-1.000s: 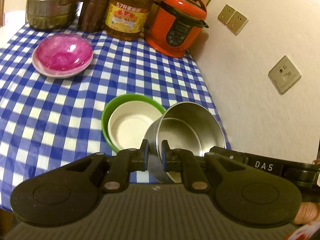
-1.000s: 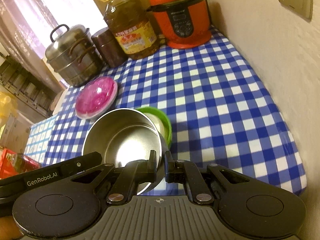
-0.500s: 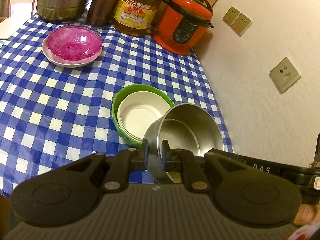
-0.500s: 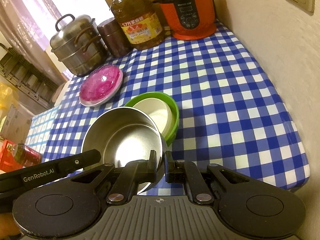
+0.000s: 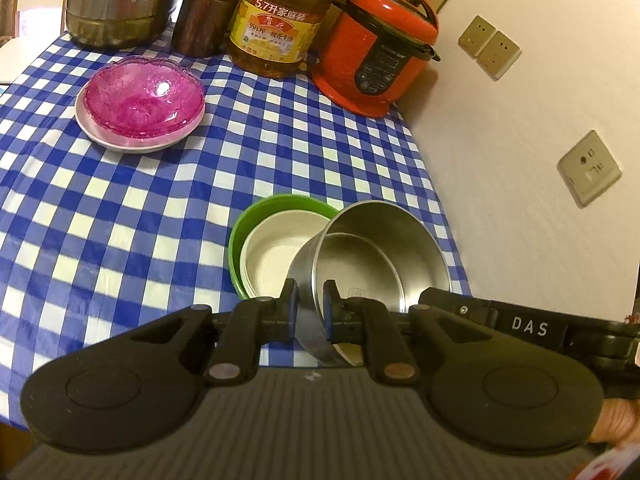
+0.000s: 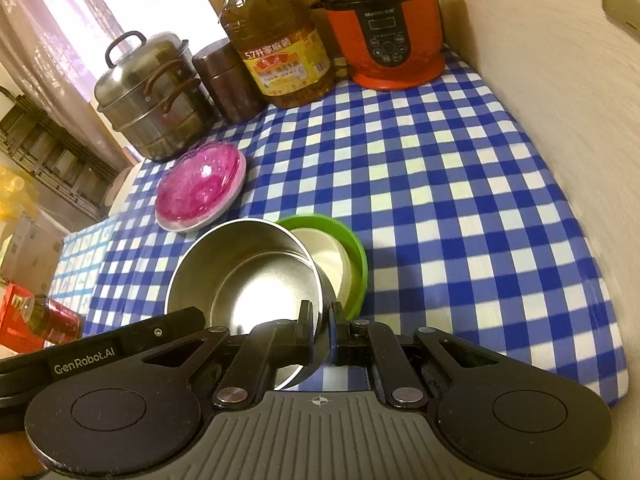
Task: Organize plates and bowls
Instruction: 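Carry the steel bowl with both tools over the green bowl, then lower the steel bowl into the cream-white bowl inside the green bowl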
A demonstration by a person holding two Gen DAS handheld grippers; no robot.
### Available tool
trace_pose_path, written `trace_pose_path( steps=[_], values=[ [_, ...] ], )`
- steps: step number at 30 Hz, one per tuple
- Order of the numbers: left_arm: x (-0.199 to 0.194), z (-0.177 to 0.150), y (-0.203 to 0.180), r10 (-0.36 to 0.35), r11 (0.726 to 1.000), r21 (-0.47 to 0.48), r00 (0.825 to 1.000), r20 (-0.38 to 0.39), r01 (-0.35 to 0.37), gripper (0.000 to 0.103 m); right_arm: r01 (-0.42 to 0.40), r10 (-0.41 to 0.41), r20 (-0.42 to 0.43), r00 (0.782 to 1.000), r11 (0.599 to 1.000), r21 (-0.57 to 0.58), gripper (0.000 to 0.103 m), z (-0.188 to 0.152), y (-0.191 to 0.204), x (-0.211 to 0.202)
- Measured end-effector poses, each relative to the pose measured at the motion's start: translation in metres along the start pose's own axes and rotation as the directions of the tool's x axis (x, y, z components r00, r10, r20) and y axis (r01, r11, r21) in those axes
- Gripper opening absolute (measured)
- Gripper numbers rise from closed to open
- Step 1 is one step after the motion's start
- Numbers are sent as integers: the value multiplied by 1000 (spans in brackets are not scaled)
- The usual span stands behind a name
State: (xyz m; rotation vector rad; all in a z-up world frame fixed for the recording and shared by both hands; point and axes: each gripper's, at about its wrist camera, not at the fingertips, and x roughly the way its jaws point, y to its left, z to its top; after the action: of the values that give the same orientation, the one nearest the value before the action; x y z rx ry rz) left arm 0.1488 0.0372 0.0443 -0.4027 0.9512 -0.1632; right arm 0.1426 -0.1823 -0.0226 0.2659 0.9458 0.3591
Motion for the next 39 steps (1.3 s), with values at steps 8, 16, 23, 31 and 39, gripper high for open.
trace_pose_path(
  steps=[8,16,23,31,39],
  values=[
    [29,18,12,11,1000,-18,1000,-29,-12,11,-2,2,-19,1000,1000,13,7,20,-6,31],
    [50,23,23,26,999,-30,998,-53,-28,11,-2,3,-47,999,1000,17,7,26,-10,56],
    [60,25,26,41,999,-31,997,-58,-43,11,1,0,-60,998,1000,23,7,26,-12,67],
    [68,24,29,44,998,-39,996,-77,-47,11,10,-9,-73,997,1000,19,7,27,-10,75],
    [73,22,30,45,998,-46,995,-91,-49,11,24,-22,-89,996,1000,16,7,28,-11,83]
  ],
)
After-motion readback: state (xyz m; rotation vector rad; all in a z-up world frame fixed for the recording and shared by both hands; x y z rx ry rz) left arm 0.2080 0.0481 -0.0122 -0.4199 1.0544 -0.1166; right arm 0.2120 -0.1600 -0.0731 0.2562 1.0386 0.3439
